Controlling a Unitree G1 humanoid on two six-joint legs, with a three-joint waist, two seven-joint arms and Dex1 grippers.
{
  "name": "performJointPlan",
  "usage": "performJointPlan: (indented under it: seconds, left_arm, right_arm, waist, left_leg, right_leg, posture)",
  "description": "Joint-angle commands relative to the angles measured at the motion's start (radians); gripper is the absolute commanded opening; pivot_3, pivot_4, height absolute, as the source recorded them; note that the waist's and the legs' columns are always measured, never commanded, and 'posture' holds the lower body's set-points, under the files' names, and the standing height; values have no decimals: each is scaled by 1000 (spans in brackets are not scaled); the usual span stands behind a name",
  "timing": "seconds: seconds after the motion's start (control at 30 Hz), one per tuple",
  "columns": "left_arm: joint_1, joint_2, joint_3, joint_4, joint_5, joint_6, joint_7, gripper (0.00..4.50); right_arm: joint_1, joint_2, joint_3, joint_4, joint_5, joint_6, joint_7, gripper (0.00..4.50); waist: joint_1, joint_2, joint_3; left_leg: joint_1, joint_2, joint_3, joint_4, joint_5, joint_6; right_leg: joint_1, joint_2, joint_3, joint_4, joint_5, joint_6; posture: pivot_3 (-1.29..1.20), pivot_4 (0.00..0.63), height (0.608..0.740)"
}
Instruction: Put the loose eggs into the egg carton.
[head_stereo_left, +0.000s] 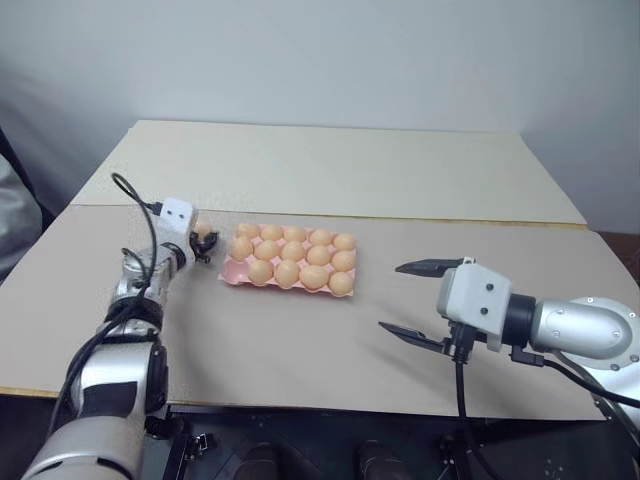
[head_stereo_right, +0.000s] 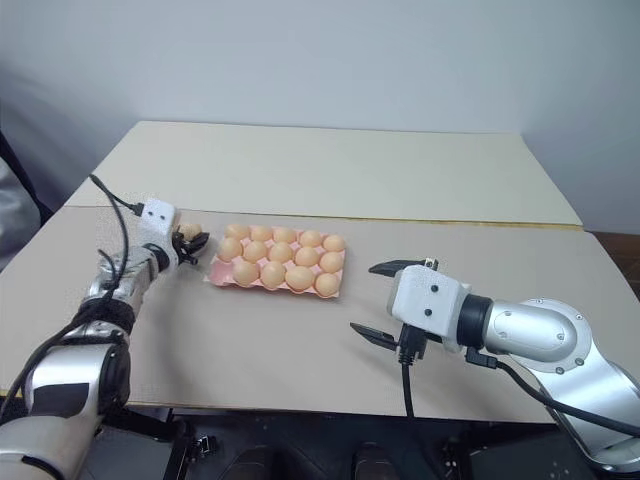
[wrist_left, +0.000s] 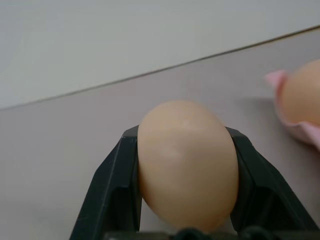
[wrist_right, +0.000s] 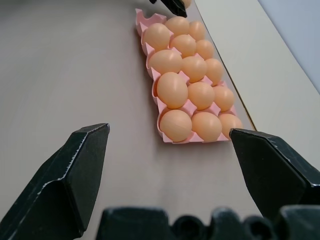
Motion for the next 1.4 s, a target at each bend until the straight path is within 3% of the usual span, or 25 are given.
performJointPlan:
  seconds: [0.03, 0.27, 0.63, 0.9, 1.2, 1.4]
  left_arm:
    - [84, 54, 15, -232, -108, -7, -235, 1830]
    - [193, 136, -31, -445, -171, 117, -468, 1830]
    - [159, 123, -91, -377, -119, 72, -490, 1830]
    - [127, 94, -79, -313, -106, -2, -441, 4330]
    - [151, 118, -41, -354, -166, 0, -499, 4330]
    - [230, 185, 4, -448, -206, 38, -526, 4330]
  right_arm:
    - [-1, -2, -35, -29, -1, -11, -5, 4500]
    - [-6, -2, -36, -34, 2, -18, 0, 4500]
    - [-24, -4, -37, -59, -4, -7, -14, 4500]
    - [-24, -2, -45, -82, 1, 9, -29, 4500]
    - [-13, -2, -46, -82, 1, 1, -23, 4500]
    - [-7, -2, -49, -78, 0, -5, -19, 4500]
  waist:
    - [2, 0, 0]
    - [11, 0, 0]
    - [9, 0, 0]
    - [10, 0, 0]
    - [8, 0, 0]
    - [5, 0, 0]
  left_leg:
    - [0, 0, 0, 0, 0, 0]
    - [2, 0, 0, 1, 0, 0]
    - [1, 0, 0, 1, 0, 0]
    - [1, 0, 0, 1, 0, 0]
    - [1, 0, 0, 1, 0, 0]
    - [1, 0, 0, 1, 0, 0]
  right_leg:
    - [0, 0, 0, 0, 0, 0]
    - [2, 0, 0, 0, 0, 0]
    - [2, 0, 0, 0, 0, 0]
    - [2, 0, 0, 0, 0, 0]
    - [2, 0, 0, 0, 0, 0]
    - [1, 0, 0, 0, 0, 0]
  posture:
    - [0, 150, 740]
    - [0, 150, 740]
    - [0, 150, 740]
    - [0, 150, 740]
    - [0, 150, 740]
    - [0, 150, 740]
